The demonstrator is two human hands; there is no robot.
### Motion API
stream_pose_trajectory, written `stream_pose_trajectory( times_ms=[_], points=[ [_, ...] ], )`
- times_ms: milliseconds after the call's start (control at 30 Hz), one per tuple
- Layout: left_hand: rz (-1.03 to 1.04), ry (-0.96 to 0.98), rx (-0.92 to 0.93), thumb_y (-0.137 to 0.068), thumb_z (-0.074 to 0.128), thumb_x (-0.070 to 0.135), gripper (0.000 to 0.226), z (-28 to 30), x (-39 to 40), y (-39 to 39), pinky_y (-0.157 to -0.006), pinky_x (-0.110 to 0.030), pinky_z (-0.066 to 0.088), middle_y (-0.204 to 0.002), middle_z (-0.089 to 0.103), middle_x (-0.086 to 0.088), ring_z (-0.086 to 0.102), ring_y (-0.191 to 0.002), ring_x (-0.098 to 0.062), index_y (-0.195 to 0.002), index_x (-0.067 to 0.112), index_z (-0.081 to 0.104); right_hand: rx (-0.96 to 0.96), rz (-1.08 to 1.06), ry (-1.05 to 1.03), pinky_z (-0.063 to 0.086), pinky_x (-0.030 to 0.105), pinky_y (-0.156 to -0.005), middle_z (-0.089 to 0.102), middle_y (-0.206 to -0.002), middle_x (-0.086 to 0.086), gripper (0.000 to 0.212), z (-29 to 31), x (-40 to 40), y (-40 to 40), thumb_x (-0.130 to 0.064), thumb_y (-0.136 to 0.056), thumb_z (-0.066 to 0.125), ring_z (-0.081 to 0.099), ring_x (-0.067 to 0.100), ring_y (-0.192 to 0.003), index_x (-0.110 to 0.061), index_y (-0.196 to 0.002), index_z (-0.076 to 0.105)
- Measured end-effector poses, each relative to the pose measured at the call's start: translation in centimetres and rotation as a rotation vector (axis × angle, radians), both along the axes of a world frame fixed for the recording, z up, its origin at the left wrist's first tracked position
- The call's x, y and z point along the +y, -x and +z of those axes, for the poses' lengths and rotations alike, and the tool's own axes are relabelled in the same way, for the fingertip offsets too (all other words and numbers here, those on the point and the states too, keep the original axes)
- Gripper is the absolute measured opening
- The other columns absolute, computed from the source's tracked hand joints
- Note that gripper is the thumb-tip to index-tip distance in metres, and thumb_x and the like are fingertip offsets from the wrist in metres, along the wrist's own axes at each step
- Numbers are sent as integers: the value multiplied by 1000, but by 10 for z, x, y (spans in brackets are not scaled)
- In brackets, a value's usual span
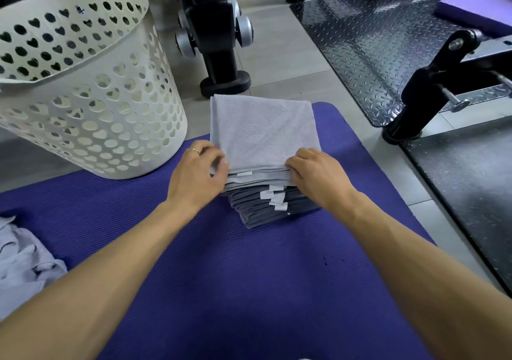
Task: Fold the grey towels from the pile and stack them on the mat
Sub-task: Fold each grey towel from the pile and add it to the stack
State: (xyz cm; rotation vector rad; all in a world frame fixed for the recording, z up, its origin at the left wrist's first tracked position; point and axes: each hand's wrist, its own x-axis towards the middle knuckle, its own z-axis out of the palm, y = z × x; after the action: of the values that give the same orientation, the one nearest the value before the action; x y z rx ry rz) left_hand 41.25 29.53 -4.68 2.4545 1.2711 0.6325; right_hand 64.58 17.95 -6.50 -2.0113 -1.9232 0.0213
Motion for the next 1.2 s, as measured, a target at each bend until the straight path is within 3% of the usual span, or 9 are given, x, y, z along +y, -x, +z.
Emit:
stream_pose_trajectory(
  times_ms=[167, 267, 400, 600, 767, 867, 933, 1000, 1200],
  points=[
    [345, 504, -227, -87, 69, 39, 34, 0, -4, -24, -79, -28, 46, -114, 59, -1, 59, -102, -18, -112, 22, 55, 27, 36, 0, 49, 37, -68, 61, -90, 3, 16, 2, -6, -6, -15, -83, 63, 55, 26, -79, -10, -98, 67],
    [442, 524, -396, -85, 72, 31, 27, 8, -9, -32, -62, -23, 46, -102, 63, 0, 63, -84, -15, -107, 25, 58, 3, 70, 39, 50, 37, -73, 60, -99, 3, 36, -3, -16, -11, -20, -75, 74, 55, 25, -85, -12, -109, 63],
    [516, 537, -632, -84, 74, 28, 22, 11, -27, -36, -61, -23, 45, -87, 68, 2, 60, -67, -7, -101, 24, 61, -40, 6, -89, 48, 37, -57, 58, -82, 6, 22, -2, -12, -20, 7, -75, 66, 55, 30, -68, -8, -91, 65],
    [452, 555, -355, -93, 64, 32, 23, 6, -43, -29, -56, -14, 39, -86, 60, 4, 56, -67, -3, -110, 19, 56, -12, 22, -28, 43, 32, -56, 60, -85, 6, 20, 1, -26, -20, 6, -77, 67, 56, 29, -69, -8, -92, 68],
    [223, 190, -74, -92, 61, 26, 37, 15, -33, -25, -93, -33, 44, -133, 46, -3, 46, -115, -16, -127, 15, 52, 104, 9, 2, 38, 25, -66, 66, -99, 2, 24, 14, -24, -15, -7, -85, 58, 62, 27, -88, -11, -104, 71],
    [93, -12, 47, -95, 57, 26, 51, 25, -18, -40, -117, -40, 28, -155, 29, -11, 28, -142, -26, -142, 13, 43, 170, -19, -78, 49, 31, -72, 65, -118, 4, 29, 28, -2, -7, -10, -93, 52, 63, 27, -103, -9, -117, 68],
    [3, -82, 148, -98, 50, 28, 55, 31, -3, -61, -121, -40, 16, -162, 15, -15, 14, -149, -29, -149, 12, 35, 218, -56, -18, 50, 42, -93, 55, -139, 8, 37, 32, 23, -3, -16, -99, 46, 53, 29, -125, -9, -134, 57],
    [-79, -90, 277, -102, 40, 33, 58, 30, 14, -83, -123, -41, 4, -165, 2, -14, 3, -152, -30, -154, 13, 24, 245, -81, 153, 27, 43, -117, 29, -159, 11, 50, 25, 44, -2, -27, -103, 37, 25, 28, -147, -11, -150, 35],
    [54, 91, 395, -100, 20, 57, 71, -22, 34, -82, -122, -46, -6, -163, -21, -6, -20, -150, -25, -158, 25, -7, 131, -101, 372, -5, 37, -123, -12, -165, -3, 76, -18, 24, -1, -64, -97, 17, -13, 17, -151, -23, -158, -2]
  ],
)
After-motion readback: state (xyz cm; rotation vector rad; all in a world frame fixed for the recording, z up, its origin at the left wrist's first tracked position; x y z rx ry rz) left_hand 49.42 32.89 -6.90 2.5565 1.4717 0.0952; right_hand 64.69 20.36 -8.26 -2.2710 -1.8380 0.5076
